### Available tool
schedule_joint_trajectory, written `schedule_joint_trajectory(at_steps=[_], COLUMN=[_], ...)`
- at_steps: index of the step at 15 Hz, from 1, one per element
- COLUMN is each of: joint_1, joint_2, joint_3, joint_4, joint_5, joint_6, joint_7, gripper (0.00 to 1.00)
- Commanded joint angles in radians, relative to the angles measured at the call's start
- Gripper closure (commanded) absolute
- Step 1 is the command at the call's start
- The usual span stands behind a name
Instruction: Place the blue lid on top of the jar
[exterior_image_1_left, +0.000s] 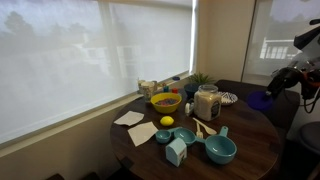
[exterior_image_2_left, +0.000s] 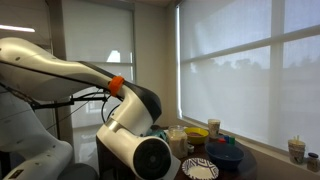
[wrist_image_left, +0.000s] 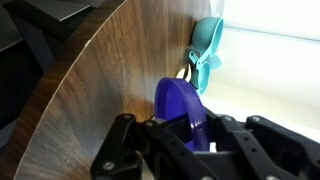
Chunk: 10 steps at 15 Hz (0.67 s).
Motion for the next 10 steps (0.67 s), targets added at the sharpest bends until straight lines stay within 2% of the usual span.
schedule_joint_trajectory(at_steps=[1, 6, 10], joint_1=[-0.025, -0.025, 0.019], joint_2=[0.001, -0.001, 0.038], joint_3=[0.026, 0.026, 0.018], joint_4=[0.007, 0.006, 0.052], joint_5=[0.006, 0.006, 0.263], joint_6=[-0.009, -0.009, -0.024], joint_7=[-0.006, -0.006, -0.045], gripper=[1.0, 1.0, 1.0])
